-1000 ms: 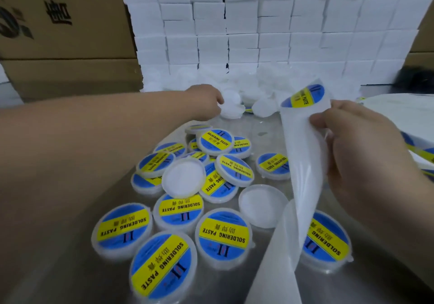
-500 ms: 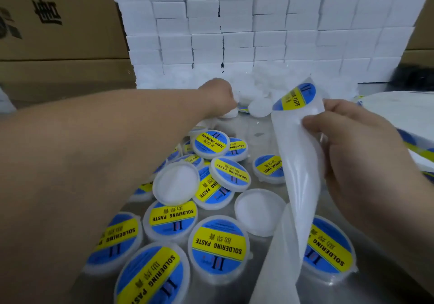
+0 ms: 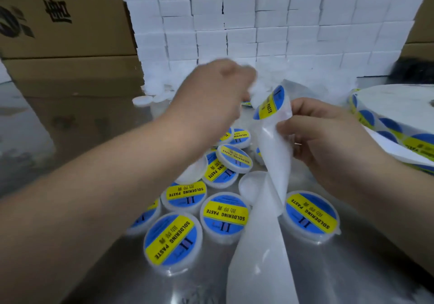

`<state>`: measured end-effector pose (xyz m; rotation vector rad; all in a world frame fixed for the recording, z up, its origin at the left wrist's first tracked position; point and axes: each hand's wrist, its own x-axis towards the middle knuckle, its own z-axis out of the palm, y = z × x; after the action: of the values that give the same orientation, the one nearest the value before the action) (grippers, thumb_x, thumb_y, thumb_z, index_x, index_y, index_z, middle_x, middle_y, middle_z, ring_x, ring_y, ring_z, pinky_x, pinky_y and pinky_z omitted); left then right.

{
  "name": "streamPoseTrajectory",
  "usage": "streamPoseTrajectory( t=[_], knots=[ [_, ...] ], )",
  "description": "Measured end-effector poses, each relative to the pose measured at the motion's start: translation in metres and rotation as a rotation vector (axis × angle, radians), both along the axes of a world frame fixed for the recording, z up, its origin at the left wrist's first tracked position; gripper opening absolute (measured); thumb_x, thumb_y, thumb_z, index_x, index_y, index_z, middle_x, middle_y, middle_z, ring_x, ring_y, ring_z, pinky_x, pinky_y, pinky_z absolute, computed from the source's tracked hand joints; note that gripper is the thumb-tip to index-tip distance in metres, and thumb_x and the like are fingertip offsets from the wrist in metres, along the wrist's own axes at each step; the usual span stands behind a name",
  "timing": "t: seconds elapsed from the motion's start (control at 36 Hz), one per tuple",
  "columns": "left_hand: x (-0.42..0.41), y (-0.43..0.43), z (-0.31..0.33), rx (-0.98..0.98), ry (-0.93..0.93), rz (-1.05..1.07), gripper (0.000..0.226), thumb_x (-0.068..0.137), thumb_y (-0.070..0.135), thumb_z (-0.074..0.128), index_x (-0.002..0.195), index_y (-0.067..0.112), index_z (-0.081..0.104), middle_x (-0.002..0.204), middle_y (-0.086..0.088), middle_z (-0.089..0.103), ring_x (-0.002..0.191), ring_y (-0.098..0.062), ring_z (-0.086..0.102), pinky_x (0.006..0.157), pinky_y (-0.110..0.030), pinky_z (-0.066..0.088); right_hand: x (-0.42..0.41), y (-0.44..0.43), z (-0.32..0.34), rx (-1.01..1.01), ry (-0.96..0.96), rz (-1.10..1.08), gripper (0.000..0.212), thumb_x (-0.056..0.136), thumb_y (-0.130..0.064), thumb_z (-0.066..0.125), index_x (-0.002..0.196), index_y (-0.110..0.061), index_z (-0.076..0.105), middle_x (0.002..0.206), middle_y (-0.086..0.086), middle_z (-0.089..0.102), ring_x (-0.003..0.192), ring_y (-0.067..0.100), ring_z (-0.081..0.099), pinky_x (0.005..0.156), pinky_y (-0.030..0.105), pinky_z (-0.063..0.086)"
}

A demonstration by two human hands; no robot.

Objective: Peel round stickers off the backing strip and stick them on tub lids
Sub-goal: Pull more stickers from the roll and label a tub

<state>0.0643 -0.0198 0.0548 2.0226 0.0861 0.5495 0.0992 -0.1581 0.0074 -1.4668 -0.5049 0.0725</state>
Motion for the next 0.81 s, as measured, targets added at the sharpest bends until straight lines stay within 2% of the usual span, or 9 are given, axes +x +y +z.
streamPoseTrajectory(
  t=[0.08,0.17,0.25,0.36,0.44,0.5,0.61,0.72,0.81],
  knots=[
    [-0.015,-0.004,-0.019,0.253,-0.097,0.02,0.007,0.078,0.036,0.061,0.072,0.031,0.064,0.077,0.009,0.061,0.06,0.0,0.051,0.053,-0.008,0.036,-0.004,0.0,0.001,-0.007,-0.027,0.062,0.036,0.077,0.006,0.052,0.061,-0.022,0.068,0.064,-0.001,0.068,0.057,0.013,0.061,0.052,0.023,0.047],
    [-0.018,-0.006,-0.031,0.32,-0.093,0.021,0.009,0.077,0.038,0.061,0.071,0.044,0.056,0.096,0.014,0.055,0.073,0.016,0.046,0.069,-0.002,0.032,-0.005,-0.002,0.002,-0.009,-0.054,0.1,0.031,0.078,0.007,0.051,0.073,-0.018,0.069,0.072,0.0,0.071,0.065,0.013,0.066,0.054,0.022,0.05],
    [-0.019,-0.005,-0.036,0.34,-0.101,-0.01,0.008,0.074,0.041,0.059,0.08,0.045,0.055,0.103,0.016,0.053,0.077,0.026,0.04,0.076,-0.002,0.03,-0.005,-0.002,0.002,-0.016,-0.05,0.119,0.033,0.078,0.009,0.049,0.079,-0.018,0.068,0.074,0.0,0.071,0.067,0.013,0.067,0.057,0.021,0.051],
    [-0.025,0.0,-0.04,0.41,-0.168,0.006,0.013,0.067,0.049,0.058,0.076,0.049,0.049,0.097,0.021,0.051,0.082,0.024,0.041,0.076,0.0,0.029,-0.006,-0.002,0.002,-0.051,-0.086,0.138,0.035,0.078,0.009,0.051,0.081,-0.02,0.07,0.076,0.0,0.072,0.069,0.014,0.067,0.06,0.023,0.052],
    [-0.027,0.003,-0.042,0.443,-0.216,0.028,0.017,0.064,0.052,0.059,0.078,0.046,0.051,0.093,0.022,0.05,0.087,0.008,0.046,0.079,-0.004,0.031,-0.006,-0.001,0.0,-0.096,-0.122,0.174,0.024,0.074,0.0,0.06,0.079,-0.019,0.072,0.077,0.004,0.072,0.073,0.018,0.068,0.069,0.031,0.054],
    [-0.027,0.005,-0.045,0.47,-0.244,0.038,0.022,0.065,0.053,0.061,0.082,0.043,0.052,0.092,0.02,0.05,0.096,0.007,0.043,0.08,-0.006,0.031,-0.007,0.0,-0.001,-0.119,-0.124,0.198,0.021,0.066,-0.008,0.06,0.076,-0.021,0.074,0.075,0.004,0.072,0.072,0.018,0.068,0.069,0.033,0.054],
    [-0.027,0.006,-0.048,0.483,-0.275,0.049,0.023,0.067,0.059,0.065,0.077,0.046,0.049,0.091,0.017,0.052,0.087,0.006,0.045,0.076,-0.005,0.032,-0.01,0.001,-0.002,-0.142,-0.162,0.197,0.018,0.071,-0.009,0.063,0.074,-0.023,0.074,0.071,0.004,0.07,0.066,0.013,0.064,0.061,0.025,0.048],
    [-0.027,0.008,-0.049,0.509,-0.298,0.045,0.019,0.074,0.045,0.07,0.084,0.038,0.057,0.094,0.016,0.052,0.091,0.002,0.046,0.076,-0.01,0.034,-0.011,0.0,-0.001,-0.117,-0.148,0.206,0.025,0.078,0.0,0.06,0.072,-0.019,0.075,0.066,0.0,0.07,0.057,0.006,0.063,0.051,0.014,0.045],
    [-0.028,0.009,-0.048,0.481,-0.276,0.038,0.016,0.075,0.044,0.07,0.082,0.04,0.057,0.091,0.016,0.053,0.084,0.007,0.049,0.076,-0.006,0.033,-0.011,-0.001,-0.001,-0.125,-0.155,0.192,0.022,0.079,-0.003,0.061,0.073,-0.019,0.074,0.066,-0.003,0.07,0.058,0.005,0.063,0.052,0.013,0.045]
  ],
)
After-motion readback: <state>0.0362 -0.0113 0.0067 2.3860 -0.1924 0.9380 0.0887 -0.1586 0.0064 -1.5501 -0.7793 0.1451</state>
